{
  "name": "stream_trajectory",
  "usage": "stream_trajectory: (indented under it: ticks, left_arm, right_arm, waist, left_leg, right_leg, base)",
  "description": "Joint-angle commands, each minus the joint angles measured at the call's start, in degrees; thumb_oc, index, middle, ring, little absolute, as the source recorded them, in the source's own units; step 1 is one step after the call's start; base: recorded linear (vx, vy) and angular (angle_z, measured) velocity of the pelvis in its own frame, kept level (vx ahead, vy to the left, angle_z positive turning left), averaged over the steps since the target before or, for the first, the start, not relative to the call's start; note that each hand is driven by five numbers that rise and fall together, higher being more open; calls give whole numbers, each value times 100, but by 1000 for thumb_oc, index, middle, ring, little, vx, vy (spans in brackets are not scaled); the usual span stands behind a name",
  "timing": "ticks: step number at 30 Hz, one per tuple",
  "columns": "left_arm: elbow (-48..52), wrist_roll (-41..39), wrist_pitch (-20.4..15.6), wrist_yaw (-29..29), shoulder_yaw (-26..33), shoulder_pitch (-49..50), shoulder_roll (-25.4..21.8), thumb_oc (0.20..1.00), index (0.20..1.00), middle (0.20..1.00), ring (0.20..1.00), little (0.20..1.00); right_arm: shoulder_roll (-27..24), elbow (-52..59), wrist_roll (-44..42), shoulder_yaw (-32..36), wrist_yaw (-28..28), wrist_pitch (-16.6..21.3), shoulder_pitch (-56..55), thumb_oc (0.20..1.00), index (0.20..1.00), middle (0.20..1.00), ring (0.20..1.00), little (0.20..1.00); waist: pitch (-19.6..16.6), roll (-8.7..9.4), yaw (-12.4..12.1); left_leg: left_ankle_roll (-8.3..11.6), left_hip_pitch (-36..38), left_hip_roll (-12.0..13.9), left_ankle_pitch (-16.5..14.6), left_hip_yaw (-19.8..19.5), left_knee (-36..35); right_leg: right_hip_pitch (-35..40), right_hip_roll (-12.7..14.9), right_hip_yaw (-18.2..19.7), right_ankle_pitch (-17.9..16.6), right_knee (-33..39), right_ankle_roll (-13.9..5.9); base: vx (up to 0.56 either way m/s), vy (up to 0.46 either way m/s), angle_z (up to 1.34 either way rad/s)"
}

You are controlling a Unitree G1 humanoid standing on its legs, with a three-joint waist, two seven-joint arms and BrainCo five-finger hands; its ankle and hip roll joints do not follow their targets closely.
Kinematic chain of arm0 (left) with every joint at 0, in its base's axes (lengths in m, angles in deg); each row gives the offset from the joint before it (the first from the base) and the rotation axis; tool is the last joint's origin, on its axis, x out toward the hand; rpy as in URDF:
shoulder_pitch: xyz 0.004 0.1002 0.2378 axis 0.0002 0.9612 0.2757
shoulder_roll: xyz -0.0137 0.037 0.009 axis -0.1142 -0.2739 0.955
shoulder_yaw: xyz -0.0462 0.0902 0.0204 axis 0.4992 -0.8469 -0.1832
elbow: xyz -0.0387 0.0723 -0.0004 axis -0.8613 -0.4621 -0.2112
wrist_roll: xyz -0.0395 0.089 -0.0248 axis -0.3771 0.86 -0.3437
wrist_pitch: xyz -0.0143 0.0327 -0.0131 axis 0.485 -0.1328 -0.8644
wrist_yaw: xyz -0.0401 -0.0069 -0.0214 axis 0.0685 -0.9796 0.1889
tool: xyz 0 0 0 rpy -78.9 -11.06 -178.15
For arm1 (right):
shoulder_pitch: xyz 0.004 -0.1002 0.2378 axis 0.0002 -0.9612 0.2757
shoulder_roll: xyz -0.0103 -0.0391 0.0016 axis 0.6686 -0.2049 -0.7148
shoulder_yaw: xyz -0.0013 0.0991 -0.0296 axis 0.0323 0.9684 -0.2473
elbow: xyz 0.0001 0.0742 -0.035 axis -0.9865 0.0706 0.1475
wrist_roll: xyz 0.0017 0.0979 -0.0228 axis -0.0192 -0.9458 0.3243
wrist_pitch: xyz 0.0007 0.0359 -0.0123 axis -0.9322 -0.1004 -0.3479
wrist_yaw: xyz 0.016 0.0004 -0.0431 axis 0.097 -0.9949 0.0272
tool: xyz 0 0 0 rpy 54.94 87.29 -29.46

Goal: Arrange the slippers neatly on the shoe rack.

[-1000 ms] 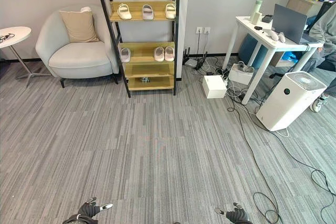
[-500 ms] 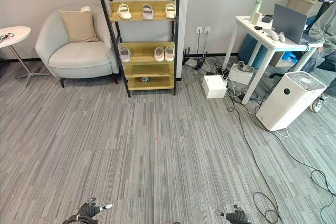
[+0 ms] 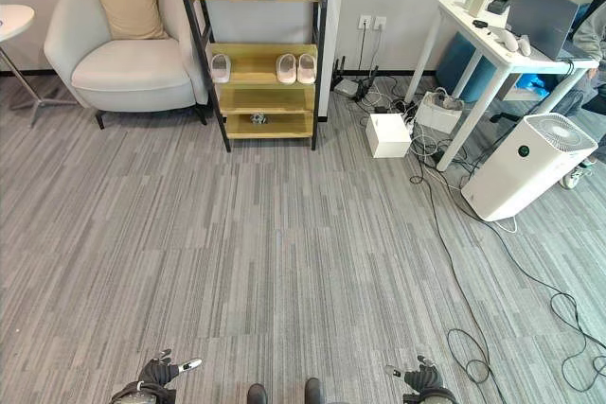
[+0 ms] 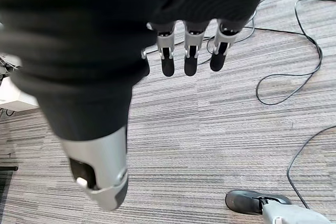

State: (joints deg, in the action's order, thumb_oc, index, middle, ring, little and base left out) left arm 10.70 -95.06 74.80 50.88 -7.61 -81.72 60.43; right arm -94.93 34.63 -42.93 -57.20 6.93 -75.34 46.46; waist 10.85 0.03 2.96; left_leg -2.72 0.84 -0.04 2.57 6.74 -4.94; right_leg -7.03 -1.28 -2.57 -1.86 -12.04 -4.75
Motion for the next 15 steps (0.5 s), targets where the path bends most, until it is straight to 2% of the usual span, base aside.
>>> stream_trajectory:
  ticks: [1,4,5,7,8,10,11,13,15]
  left_arm:
    - [259,-208,-154,138,110,-255,-219,1000,1000,1000,1000,1000]
    - [172,-287,-181,136,142,-307,-163,1000,1000,1000,1000,1000]
    - [170,-287,-182,135,142,-310,-159,1000,1000,1000,1000,1000]
    - [134,-287,-174,105,155,-345,-149,1000,1000,1000,1000,1000]
    - [120,-243,-171,81,148,-335,-140,1000,1000,1000,1000,1000]
    - [92,-198,-160,46,129,-309,-130,1000,1000,1000,1000,1000]
    - [16,-117,-175,3,57,-309,-88,1000,1000,1000,1000,1000]
    - [-71,-120,-180,14,42,-314,-68,1000,1000,1000,1000,1000]
    - [-101,-199,-162,-23,61,-235,-20,1000,1000,1000,1000,1000]
  right_arm:
    - [39,160,17,74,-42,84,173,1000,1000,1000,1000,1000]
    - [39,101,19,55,-64,75,179,1000,1000,1000,1000,1000]
    - [35,101,18,55,-65,75,180,1000,1000,1000,1000,1000]
    - [35,190,53,102,-76,45,30,1000,1000,1000,1000,1000]
    - [24,213,71,122,-66,33,-29,1000,1000,1000,1000,1000]
    - [-1,229,88,147,-58,18,-108,1000,1000,1000,1000,1000]
    - [0,183,-5,159,-26,85,-143,1000,1000,1000,1000,1000]
    - [-37,138,-19,162,-24,103,-140,1000,1000,1000,1000,1000]
    - [-98,127,-127,220,4,119,-182,1000,1000,1000,1000,1000]
  waist:
    - [389,61,106]
    - [523,98,224]
    - [542,79,233]
    - [559,123,429]
    - [535,117,486]
    - [502,100,542]
    - [398,81,573]
    - [332,27,592]
    - [213,-111,655]
  left_leg:
    - [181,492,-26,-454,-59,-6]
    - [183,920,-205,-707,-181,-6]
    - [186,945,-185,-723,-190,-6]
    - [262,1252,-217,-924,-412,-6]
    - [283,1340,-190,-981,-453,-6]
    - [302,1434,-158,-1042,-509,-6]
    - [333,1518,-107,-1081,-554,-6]
    - [362,1561,-29,-1070,-554,-6]
    - [441,1621,158,-840,-551,-6]
  right_leg:
    - [-576,233,-41,287,-1075,-483]
    - [-975,219,-197,-113,-250,-399]
    - [-939,205,-214,-112,-232,-398]
    - [-1058,192,-146,-388,584,-489]
    - [-1062,189,-135,-436,750,-491]
    - [-1054,170,-126,-471,775,-481]
    - [-918,106,-75,-487,809,-351]
    - [-893,31,-76,-464,764,-296]
    - [-823,-95,-158,-314,677,-172]
  base:
    - [192,99,10]
    - [236,12,11]
    - [199,-39,8]
    - [373,-109,30]
    - [427,-140,44]
    - [247,-113,42]
    - [273,-157,56]
    - [257,-136,45]
    - [315,-166,17]
